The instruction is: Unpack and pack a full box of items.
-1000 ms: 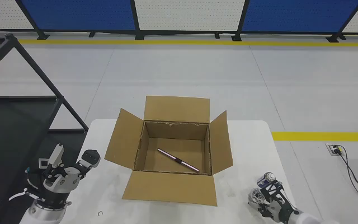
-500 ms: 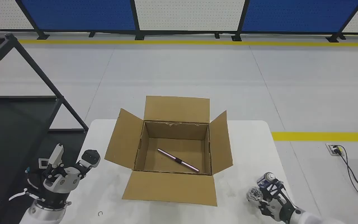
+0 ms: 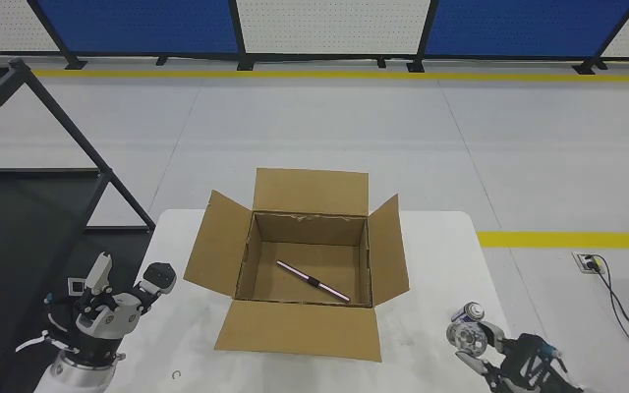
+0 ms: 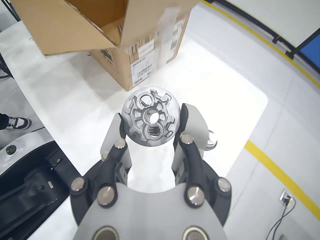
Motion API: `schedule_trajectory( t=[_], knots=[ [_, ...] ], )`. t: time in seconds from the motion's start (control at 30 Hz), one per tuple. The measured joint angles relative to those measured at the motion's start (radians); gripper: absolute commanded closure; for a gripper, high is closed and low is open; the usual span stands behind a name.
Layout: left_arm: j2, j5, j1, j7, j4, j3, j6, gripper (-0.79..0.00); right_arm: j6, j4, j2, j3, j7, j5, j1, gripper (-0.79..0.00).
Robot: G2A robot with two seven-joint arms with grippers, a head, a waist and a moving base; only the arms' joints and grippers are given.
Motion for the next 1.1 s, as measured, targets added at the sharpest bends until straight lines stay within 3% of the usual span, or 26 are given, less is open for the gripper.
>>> schedule_trajectory(
  t=[0.7,1.1],
  knots=[
    [0.0,0.0,0.0,0.0,0.0,0.0,0.0,-0.785,0.007,-0.016,-0.001,0.011,-0.015,-0.005,-0.009,0.0],
    [0.0,0.0,0.0,0.0,0.0,0.0,0.0,-0.785,0.0,-0.16,0.001,0.101,-0.177,0.003,-0.047,0.0]
  ],
)
